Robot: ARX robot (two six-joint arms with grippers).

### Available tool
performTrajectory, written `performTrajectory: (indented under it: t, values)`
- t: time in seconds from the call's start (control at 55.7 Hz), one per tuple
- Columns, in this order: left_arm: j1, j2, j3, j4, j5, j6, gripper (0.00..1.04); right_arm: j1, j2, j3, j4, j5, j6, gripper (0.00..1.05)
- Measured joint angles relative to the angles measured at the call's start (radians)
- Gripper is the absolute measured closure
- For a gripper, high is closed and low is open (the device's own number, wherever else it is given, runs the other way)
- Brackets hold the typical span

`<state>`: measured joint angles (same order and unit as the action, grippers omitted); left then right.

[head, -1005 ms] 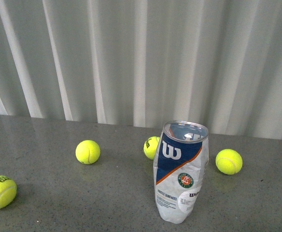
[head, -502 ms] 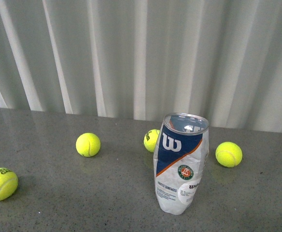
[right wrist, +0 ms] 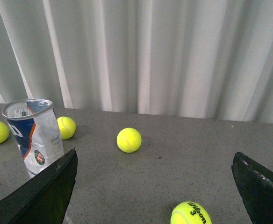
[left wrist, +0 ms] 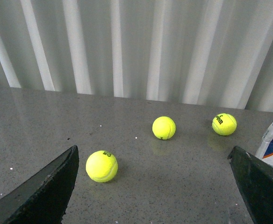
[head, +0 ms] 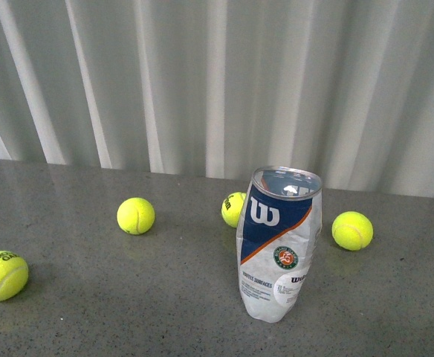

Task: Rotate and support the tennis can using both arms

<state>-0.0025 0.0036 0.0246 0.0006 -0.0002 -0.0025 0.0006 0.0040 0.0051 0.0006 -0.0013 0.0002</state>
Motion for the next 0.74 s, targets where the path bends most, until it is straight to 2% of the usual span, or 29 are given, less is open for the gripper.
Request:
performTrajectory:
  t: [0.736]
  values:
    - [0.000, 0.000, 0.000, 0.000, 0.000, 0.000, 0.07, 0.000, 0.000, 0.000, 0.000, 0.000, 0.000, 0.07]
